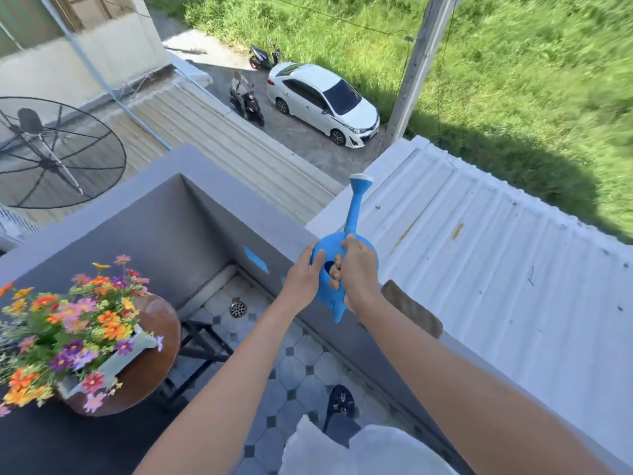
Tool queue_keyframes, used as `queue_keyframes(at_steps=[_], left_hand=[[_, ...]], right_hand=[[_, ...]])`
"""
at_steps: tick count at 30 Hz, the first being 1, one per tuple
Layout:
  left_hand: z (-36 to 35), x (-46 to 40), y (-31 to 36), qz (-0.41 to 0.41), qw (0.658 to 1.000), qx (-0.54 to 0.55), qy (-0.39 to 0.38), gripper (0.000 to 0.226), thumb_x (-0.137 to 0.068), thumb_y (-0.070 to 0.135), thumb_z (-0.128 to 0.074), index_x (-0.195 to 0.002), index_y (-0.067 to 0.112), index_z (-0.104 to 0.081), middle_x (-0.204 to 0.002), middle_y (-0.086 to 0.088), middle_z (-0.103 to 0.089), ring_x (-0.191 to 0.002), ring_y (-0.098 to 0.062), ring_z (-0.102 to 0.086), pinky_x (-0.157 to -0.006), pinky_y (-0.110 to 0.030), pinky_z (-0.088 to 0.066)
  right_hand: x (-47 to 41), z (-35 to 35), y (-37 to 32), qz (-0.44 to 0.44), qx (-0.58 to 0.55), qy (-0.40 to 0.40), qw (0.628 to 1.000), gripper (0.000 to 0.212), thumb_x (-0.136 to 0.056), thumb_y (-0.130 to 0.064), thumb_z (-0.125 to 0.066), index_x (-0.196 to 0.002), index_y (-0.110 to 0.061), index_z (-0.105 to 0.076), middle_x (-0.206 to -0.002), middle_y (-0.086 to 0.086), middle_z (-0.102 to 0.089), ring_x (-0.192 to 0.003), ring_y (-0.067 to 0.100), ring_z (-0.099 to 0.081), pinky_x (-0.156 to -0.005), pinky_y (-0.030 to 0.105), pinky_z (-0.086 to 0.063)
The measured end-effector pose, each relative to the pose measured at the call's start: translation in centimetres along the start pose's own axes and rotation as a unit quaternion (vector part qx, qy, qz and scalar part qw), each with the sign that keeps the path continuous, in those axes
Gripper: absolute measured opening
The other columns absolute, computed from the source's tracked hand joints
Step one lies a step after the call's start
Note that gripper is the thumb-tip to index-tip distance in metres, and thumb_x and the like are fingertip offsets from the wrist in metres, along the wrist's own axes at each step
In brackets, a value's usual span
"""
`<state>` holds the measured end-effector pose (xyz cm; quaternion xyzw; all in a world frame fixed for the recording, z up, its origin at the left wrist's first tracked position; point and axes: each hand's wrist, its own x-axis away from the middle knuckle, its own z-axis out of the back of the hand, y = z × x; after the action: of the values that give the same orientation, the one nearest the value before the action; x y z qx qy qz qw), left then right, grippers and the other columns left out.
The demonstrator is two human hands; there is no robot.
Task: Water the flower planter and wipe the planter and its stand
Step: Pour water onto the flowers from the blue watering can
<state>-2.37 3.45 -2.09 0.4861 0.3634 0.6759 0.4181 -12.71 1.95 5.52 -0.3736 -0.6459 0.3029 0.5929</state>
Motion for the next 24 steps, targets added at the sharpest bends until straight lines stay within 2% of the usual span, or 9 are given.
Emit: queue_keyframes(at_steps=[4, 6, 9, 12, 15, 20, 24], left_hand=[[-1.4, -3.3, -1.0, 0.001, 1.0, -0.009, -0.03, 0.043, -0.092, 0.061, -0.039, -0.126, 0.04, -0.055, -0.109, 0.009, -0.069, -0.106, -0.02, -0.064, -0.099, -0.052, -0.047], [-1.8, -4.1, -0.7, -0.002, 0.999, -0.023, -0.042, 0.038, -0.093, 0.06, -0.038, -0.125, 0.046, -0.054, -0.112, 0.012, -0.069, -0.109, -0.017, -0.063, -0.1, -0.051, -0.047], [-2.0, -4.9, 0.0, -0.008, 0.999, -0.023, -0.047, 0.025, -0.1, 0.045, -0.037, -0.117, 0.05, -0.055, -0.109, 0.016, -0.068, -0.109, -0.014, -0.063, -0.1, -0.044, -0.047], [-2.0, -5.6, 0.0, -0.008, 0.999, -0.01, -0.052, 0.027, -0.101, 0.044, -0.037, -0.122, 0.046, -0.054, -0.11, 0.021, -0.065, -0.11, -0.012, -0.061, -0.103, -0.043, -0.046], [-1.8, -6.0, -0.1, 0.001, 0.999, 0.003, -0.053, 0.022, -0.104, 0.039, -0.037, -0.118, 0.048, -0.052, -0.109, 0.025, -0.062, -0.108, -0.006, -0.059, -0.103, -0.035, -0.045], [-1.2, -6.3, -0.6, 0.0, 0.999, 0.005, -0.051, 0.036, -0.104, 0.04, -0.037, -0.137, 0.033, -0.049, -0.116, 0.017, -0.063, -0.112, -0.01, -0.06, -0.1, -0.033, -0.047], [-0.9, -6.1, -0.9, 0.007, 0.999, 0.016, -0.046, 0.033, -0.105, 0.036, -0.037, -0.135, 0.032, -0.05, -0.111, 0.019, -0.063, -0.107, -0.006, -0.061, -0.095, -0.029, -0.048]], right_hand=[[-2.3, 1.0, 0.0, -0.024, -0.041, 0.028, 0.998, 0.022, -0.105, -0.027, -0.037, -0.091, -0.012, -0.045, -0.053, 0.0, -0.036, -0.037, 0.013, -0.03, -0.037, 0.024, -0.028], [-3.2, 1.1, 0.2, -0.031, -0.062, 0.039, 0.997, 0.024, -0.107, -0.029, -0.036, -0.091, -0.013, -0.045, -0.053, 0.0, -0.036, -0.037, 0.012, -0.03, -0.037, 0.024, -0.028], [-4.2, 1.0, 0.4, -0.038, -0.099, 0.052, 0.993, 0.024, -0.107, -0.03, -0.036, -0.09, -0.014, -0.042, -0.054, 0.001, -0.035, -0.038, 0.013, -0.03, -0.038, 0.024, -0.028], [-4.9, 0.8, 0.6, -0.046, -0.115, 0.057, 0.991, 0.022, -0.107, -0.03, -0.036, -0.093, -0.015, -0.044, -0.056, 0.002, -0.035, -0.039, 0.014, -0.03, -0.038, 0.023, -0.028], [-5.2, 0.5, 0.8, -0.054, -0.13, 0.059, 0.988, 0.019, -0.105, -0.029, -0.036, -0.093, -0.016, -0.043, -0.059, 0.004, -0.035, -0.04, 0.015, -0.031, -0.038, 0.022, -0.029], [-5.5, -0.2, 1.3, -0.057, -0.144, 0.063, 0.986, 0.019, -0.104, -0.027, -0.036, -0.09, -0.015, -0.041, -0.059, 0.004, -0.037, -0.039, 0.015, -0.033, -0.039, 0.022, -0.03], [-5.5, -0.7, 2.1, -0.062, -0.156, 0.068, 0.983, 0.02, -0.105, -0.026, -0.035, -0.089, -0.015, -0.041, -0.059, 0.005, -0.037, -0.038, 0.015, -0.033, -0.039, 0.022, -0.029]])
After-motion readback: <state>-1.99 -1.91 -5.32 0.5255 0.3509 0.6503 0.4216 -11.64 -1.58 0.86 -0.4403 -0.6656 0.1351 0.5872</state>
